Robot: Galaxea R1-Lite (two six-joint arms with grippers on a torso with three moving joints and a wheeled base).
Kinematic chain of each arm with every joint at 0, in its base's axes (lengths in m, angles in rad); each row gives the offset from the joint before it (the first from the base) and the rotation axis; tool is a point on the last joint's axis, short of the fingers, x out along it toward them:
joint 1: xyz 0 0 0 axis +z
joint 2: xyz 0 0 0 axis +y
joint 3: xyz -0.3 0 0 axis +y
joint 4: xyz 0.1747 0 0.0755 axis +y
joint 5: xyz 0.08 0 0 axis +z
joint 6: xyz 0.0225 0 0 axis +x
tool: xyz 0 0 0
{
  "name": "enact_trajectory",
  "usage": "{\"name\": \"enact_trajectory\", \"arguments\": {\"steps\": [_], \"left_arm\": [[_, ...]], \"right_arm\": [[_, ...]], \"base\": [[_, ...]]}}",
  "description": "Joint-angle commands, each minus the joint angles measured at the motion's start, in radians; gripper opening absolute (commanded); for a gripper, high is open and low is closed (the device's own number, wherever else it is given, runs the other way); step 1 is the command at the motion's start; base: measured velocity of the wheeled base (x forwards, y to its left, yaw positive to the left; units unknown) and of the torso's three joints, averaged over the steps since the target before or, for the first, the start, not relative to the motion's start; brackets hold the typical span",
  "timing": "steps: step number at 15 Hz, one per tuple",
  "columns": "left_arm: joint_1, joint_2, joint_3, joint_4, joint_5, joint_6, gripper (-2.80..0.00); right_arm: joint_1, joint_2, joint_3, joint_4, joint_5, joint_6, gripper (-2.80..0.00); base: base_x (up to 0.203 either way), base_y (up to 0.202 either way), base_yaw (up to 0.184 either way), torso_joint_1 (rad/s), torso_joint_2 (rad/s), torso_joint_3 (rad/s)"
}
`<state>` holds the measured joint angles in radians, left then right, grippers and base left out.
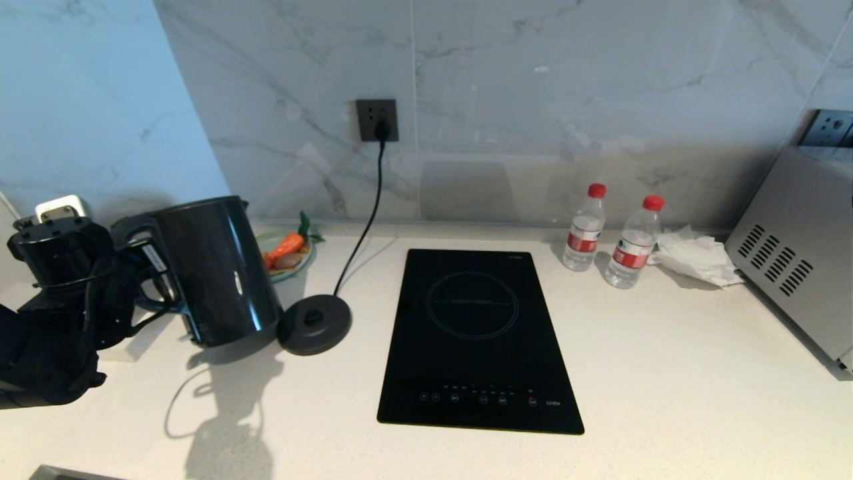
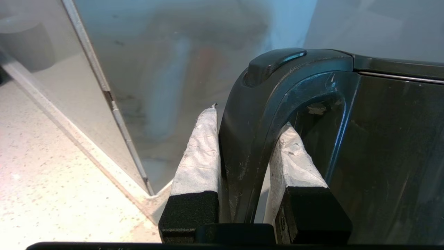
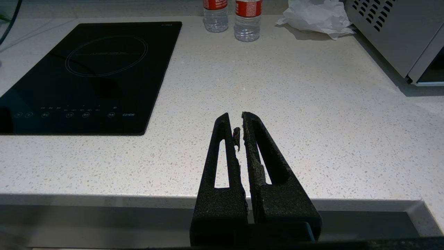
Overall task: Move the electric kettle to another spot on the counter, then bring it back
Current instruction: Place it by the sink
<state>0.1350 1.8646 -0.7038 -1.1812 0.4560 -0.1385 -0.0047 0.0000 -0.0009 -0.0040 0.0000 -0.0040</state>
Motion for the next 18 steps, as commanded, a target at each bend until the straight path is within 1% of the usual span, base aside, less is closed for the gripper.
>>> {"name": "enact_trajectory", "arguments": {"steps": [1,5,7,15,16,18], "left_arm": [[0.015,0.010,0.001,-0.008,0.003,-0.001,-2.80],[0.033,0.013,0.001,-0.009,-0.023,0.000,-2.80],[0.043,0.013,0.003,-0.009,-0.046,0.000,-2.80],[0.111,0.051,-0.008,-0.011,-0.102,0.002,-2.80],[0.114,0.056,-0.006,-0.021,-0.103,0.002,-2.80],[0.124,0.072,0.002,-0.074,-0.131,0.007,-2.80]], "right_arm": [[0.000,0.000,0.001,-0.001,0.000,-0.001,-2.80],[0.000,0.000,-0.001,-0.001,0.000,-0.001,-2.80],[0.000,0.000,-0.001,-0.001,0.000,-0.001,-2.80],[0.000,0.000,0.001,-0.001,0.000,-0.001,-2.80],[0.000,0.000,-0.001,-0.001,0.000,-0.001,-2.80],[0.000,0.000,0.000,-0.001,0.000,-0.001,-2.80]], "base": [[0.000,0.000,0.000,0.000,0.00,0.000],[0.000,0.000,0.000,0.000,0.00,0.000],[0.000,0.000,0.000,0.000,0.00,0.000],[0.000,0.000,0.000,0.000,0.00,0.000],[0.000,0.000,0.000,0.000,0.00,0.000],[0.000,0.000,0.000,0.000,0.00,0.000]]}}
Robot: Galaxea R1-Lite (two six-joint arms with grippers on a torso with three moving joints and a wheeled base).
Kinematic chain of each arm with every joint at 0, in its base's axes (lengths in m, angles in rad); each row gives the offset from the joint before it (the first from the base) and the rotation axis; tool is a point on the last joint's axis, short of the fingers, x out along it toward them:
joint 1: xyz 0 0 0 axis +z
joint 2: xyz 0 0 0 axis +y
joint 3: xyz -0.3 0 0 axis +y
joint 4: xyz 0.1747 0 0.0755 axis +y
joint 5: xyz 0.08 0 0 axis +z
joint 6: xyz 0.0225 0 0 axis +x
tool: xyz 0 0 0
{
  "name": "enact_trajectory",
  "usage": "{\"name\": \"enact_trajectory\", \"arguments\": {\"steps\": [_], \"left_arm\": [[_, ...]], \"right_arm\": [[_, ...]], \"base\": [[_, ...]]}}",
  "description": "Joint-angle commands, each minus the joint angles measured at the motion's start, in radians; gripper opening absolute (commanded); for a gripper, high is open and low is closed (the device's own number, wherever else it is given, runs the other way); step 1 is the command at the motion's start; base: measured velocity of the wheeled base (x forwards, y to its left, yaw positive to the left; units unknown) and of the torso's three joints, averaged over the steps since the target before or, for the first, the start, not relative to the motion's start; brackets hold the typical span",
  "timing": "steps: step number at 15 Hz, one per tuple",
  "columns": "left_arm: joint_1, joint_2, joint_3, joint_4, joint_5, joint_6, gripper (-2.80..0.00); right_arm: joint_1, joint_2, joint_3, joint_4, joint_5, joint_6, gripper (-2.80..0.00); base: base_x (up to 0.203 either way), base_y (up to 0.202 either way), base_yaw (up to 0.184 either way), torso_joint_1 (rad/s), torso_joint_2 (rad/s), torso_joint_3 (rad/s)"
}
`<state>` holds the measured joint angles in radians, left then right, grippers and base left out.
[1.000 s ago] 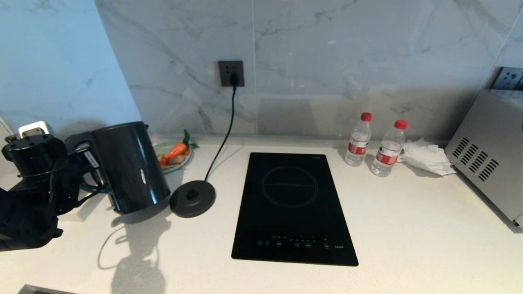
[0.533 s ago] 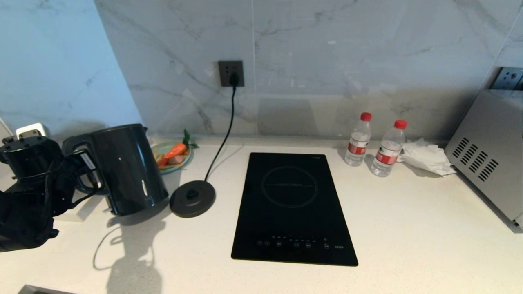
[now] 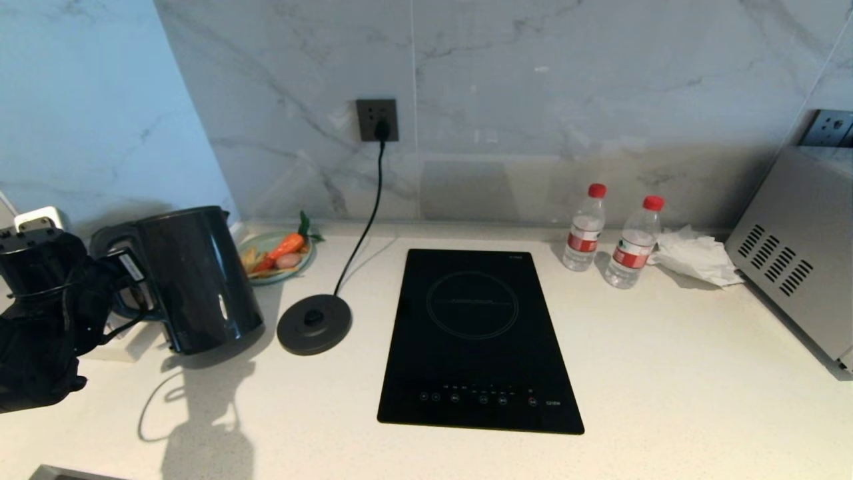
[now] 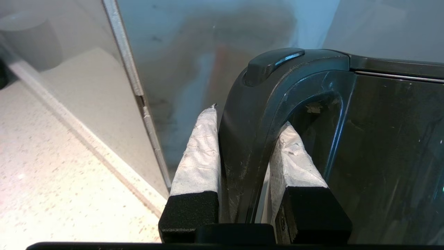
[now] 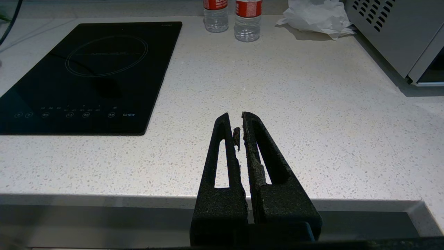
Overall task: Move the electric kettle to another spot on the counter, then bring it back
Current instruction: Place it by the sink
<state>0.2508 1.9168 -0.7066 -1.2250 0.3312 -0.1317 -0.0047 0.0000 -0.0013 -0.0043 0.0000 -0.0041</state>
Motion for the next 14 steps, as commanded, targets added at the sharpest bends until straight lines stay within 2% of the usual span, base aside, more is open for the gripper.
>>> {"name": "enact_trajectory", "arguments": {"steps": [1,5,9,12,14], "left_arm": [[0.013,0.027,0.006,-0.048,-0.010,0.004,-2.80],[0.021,0.023,0.023,-0.050,-0.018,0.005,-2.80],[0.027,0.019,0.068,-0.060,-0.058,0.003,-2.80],[0.033,0.030,0.106,-0.138,-0.082,0.022,-2.80],[0.032,0.028,0.116,-0.148,-0.084,0.026,-2.80]], "right_arm": [[0.000,0.000,0.001,0.000,0.000,0.000,-2.80],[0.000,0.000,0.000,0.000,0.000,0.000,-2.80],[0.000,0.000,0.000,0.000,0.000,0.000,-2.80],[0.000,0.000,0.000,0.000,0.000,0.000,-2.80],[0.000,0.000,0.000,0.000,0.000,0.000,-2.80]], "base": [[0.000,0.000,0.000,0.000,0.00,0.000],[0.000,0.000,0.000,0.000,0.00,0.000],[0.000,0.000,0.000,0.000,0.00,0.000],[0.000,0.000,0.000,0.000,0.00,0.000],[0.000,0.000,0.000,0.000,0.00,0.000]]}}
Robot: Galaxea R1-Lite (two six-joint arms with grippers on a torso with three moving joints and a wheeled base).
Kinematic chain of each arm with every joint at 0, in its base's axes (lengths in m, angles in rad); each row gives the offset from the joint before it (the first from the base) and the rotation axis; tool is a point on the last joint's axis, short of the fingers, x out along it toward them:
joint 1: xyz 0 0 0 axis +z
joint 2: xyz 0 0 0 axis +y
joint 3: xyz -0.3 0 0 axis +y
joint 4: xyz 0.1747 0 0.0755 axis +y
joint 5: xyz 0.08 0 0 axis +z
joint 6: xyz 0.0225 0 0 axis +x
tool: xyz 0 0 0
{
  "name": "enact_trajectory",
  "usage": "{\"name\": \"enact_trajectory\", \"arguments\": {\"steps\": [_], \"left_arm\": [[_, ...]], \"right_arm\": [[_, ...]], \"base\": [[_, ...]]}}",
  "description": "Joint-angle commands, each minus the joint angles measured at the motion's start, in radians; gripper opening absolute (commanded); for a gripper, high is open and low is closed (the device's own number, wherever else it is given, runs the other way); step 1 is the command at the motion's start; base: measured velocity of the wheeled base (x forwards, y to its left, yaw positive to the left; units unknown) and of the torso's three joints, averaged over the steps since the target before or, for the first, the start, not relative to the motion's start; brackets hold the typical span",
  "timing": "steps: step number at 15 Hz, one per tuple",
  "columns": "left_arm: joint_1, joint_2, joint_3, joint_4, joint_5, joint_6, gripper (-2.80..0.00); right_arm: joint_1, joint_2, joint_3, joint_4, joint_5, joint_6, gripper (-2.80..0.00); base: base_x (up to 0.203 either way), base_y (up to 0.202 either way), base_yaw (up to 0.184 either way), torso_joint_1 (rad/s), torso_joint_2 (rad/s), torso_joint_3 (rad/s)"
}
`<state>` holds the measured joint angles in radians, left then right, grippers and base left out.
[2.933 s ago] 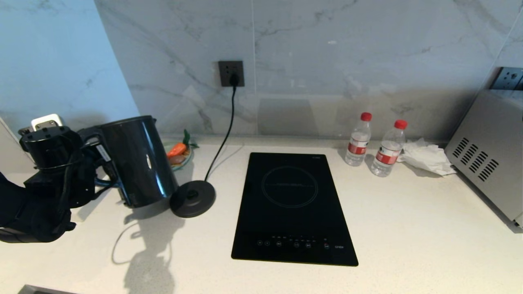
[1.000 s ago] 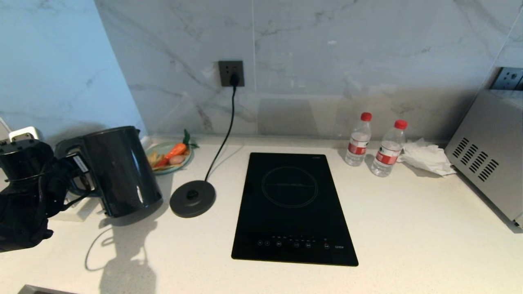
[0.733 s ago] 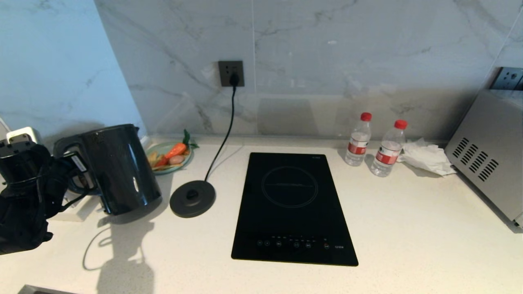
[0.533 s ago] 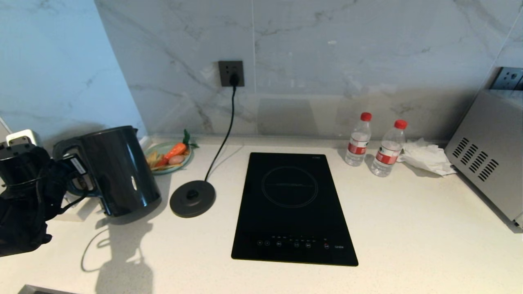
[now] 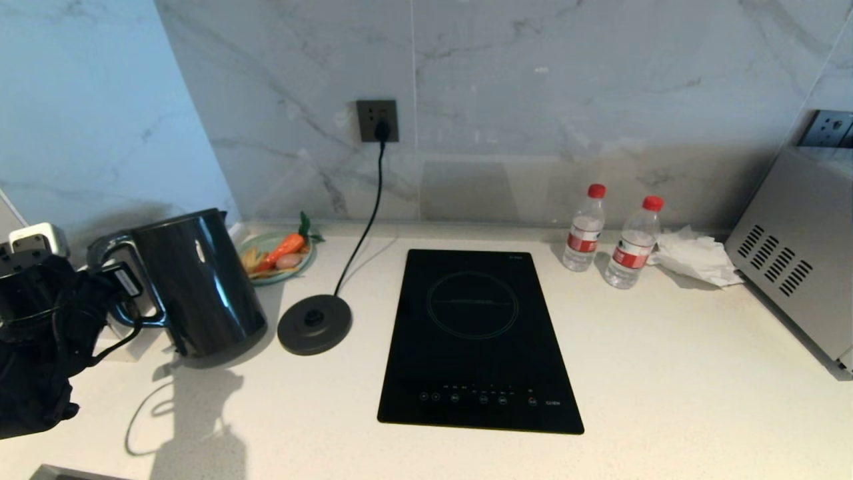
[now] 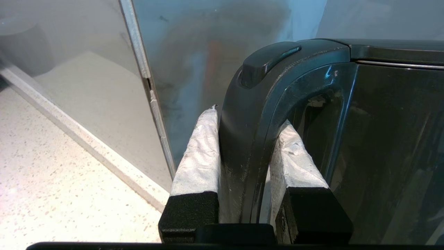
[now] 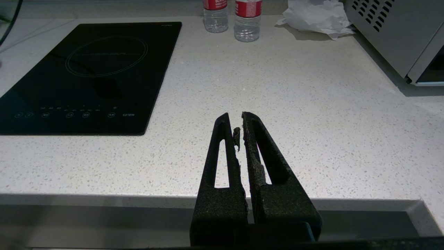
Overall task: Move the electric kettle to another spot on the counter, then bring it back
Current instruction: Place it by the sink
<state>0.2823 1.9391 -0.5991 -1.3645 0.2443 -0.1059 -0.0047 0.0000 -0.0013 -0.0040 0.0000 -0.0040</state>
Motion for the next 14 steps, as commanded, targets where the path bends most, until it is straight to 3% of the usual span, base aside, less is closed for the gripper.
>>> {"name": "enact_trajectory", "arguments": {"steps": [1,6,10,14], "left_arm": [[0.001,0.005,0.011,-0.008,0.002,0.000,-2.80],[0.026,0.020,0.071,-0.014,-0.046,0.000,-2.80],[0.037,0.077,0.114,-0.155,-0.065,0.031,-2.80],[0.046,0.104,0.111,-0.166,-0.065,0.050,-2.80]], "right_arm": [[0.000,0.000,0.001,-0.001,0.000,-0.001,-2.80],[0.000,0.000,0.001,-0.001,0.000,-0.001,-2.80],[0.000,0.000,0.000,-0.001,0.000,-0.001,-2.80],[0.000,0.000,0.000,-0.001,0.000,-0.001,-2.80]], "base": [[0.000,0.000,0.000,0.000,0.00,0.000],[0.000,0.000,0.000,0.000,0.00,0.000],[0.000,0.000,0.000,0.000,0.00,0.000],[0.000,0.000,0.000,0.000,0.00,0.000]]}}
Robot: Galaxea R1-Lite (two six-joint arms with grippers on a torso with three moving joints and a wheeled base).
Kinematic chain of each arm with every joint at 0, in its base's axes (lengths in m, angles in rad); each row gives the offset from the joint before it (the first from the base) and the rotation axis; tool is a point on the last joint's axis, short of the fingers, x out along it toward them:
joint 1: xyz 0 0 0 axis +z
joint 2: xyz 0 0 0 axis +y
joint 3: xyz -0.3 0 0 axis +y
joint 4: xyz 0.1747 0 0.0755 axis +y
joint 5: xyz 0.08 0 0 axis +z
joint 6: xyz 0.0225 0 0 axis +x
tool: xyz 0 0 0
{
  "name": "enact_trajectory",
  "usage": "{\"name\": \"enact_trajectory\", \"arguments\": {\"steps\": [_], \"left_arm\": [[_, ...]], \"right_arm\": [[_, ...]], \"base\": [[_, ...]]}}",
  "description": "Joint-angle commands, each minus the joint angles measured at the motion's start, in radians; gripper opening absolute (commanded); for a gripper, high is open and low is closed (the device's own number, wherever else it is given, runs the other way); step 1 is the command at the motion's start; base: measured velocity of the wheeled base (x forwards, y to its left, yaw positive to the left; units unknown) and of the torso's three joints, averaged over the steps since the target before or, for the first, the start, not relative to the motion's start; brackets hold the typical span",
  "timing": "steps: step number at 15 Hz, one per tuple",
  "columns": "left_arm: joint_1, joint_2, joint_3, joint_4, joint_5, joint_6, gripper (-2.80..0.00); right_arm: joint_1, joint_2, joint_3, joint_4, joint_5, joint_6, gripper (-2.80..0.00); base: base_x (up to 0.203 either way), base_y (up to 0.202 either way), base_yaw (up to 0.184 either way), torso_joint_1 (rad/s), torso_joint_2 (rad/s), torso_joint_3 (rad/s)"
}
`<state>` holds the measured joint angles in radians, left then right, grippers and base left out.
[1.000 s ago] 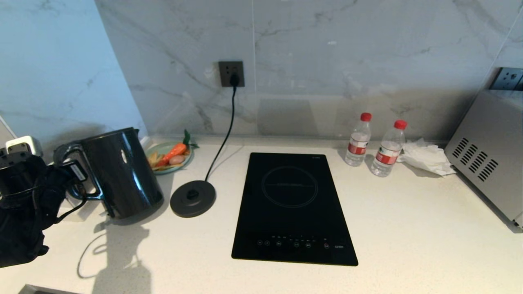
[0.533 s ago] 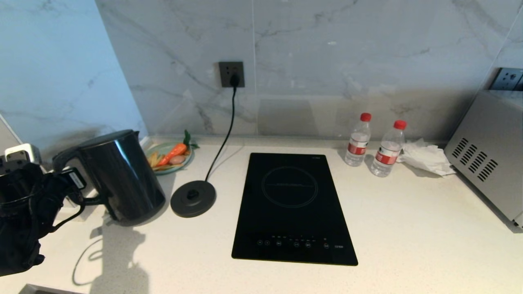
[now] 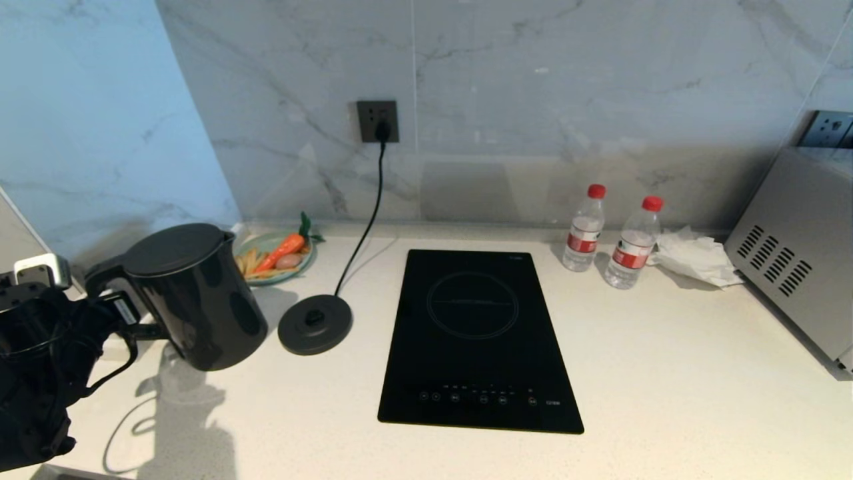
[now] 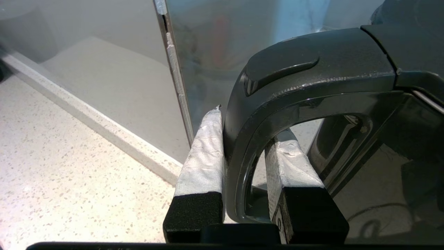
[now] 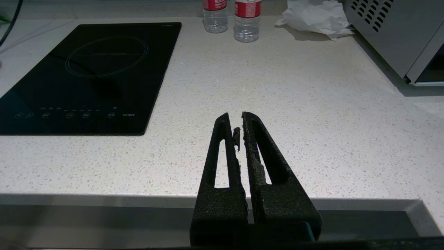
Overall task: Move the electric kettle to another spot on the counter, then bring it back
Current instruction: Place it by the sink
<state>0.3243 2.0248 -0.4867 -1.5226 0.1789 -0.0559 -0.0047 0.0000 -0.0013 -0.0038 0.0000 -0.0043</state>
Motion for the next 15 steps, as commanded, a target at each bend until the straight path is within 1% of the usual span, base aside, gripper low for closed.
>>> {"name": "enact_trajectory", "arguments": {"steps": [1,5,9,15], "left_arm": [[0.009,0.018,-0.003,-0.007,0.001,0.004,-2.80],[0.042,0.017,-0.009,-0.007,0.001,0.005,-2.80],[0.060,0.008,0.014,-0.007,0.001,0.005,-2.80],[0.058,-0.039,0.061,-0.007,0.002,0.007,-2.80]], "right_arm": [[0.000,0.000,0.000,-0.001,0.000,0.000,-2.80],[0.000,0.000,0.000,-0.001,0.000,0.000,-2.80],[0.000,0.000,0.000,-0.001,0.000,0.000,-2.80],[0.000,0.000,0.000,-0.001,0.000,0.000,-2.80]], "base": [[0.000,0.000,0.000,0.000,0.00,0.000],[0.000,0.000,0.000,0.000,0.00,0.000],[0.000,0.000,0.000,0.000,0.00,0.000],[0.000,0.000,0.000,0.000,0.00,0.000]]}}
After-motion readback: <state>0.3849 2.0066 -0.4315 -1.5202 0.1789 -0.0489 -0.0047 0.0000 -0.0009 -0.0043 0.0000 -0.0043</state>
